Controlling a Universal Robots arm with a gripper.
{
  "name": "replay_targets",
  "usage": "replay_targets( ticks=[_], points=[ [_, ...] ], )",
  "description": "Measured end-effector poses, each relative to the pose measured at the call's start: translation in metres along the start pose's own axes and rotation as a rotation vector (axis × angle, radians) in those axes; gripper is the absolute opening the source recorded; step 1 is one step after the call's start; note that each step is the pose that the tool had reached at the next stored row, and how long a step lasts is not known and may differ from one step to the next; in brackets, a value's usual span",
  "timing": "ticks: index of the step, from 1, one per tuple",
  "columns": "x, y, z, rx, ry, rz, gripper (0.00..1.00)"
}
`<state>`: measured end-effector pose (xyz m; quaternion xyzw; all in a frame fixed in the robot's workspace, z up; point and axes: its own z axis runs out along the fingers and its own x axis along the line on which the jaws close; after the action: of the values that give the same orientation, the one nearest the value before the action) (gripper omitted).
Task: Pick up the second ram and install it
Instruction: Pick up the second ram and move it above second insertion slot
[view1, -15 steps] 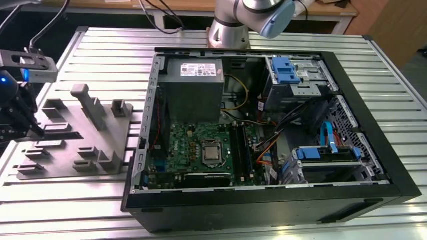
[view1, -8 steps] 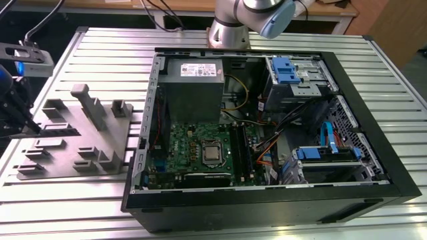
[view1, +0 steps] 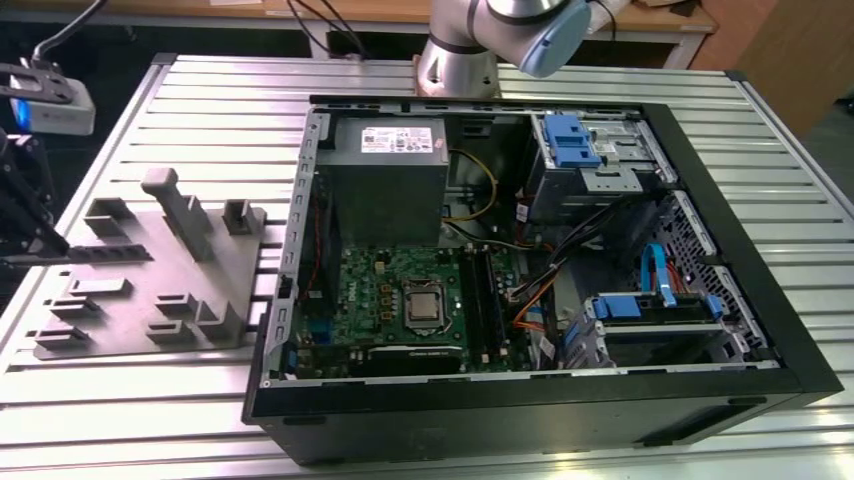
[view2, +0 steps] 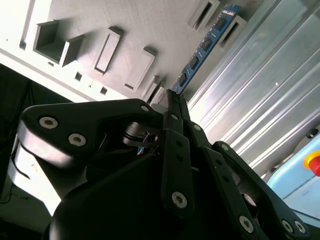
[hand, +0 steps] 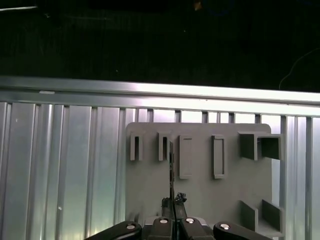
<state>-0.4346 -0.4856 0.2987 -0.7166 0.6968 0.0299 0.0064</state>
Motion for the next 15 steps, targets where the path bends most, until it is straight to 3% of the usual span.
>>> replay_targets(
  ticks=[15],
  points=[
    [-0.0024, 0.0015, -0.0467, -0.0001, 0.0001, 0.0, 0.11]
  ],
)
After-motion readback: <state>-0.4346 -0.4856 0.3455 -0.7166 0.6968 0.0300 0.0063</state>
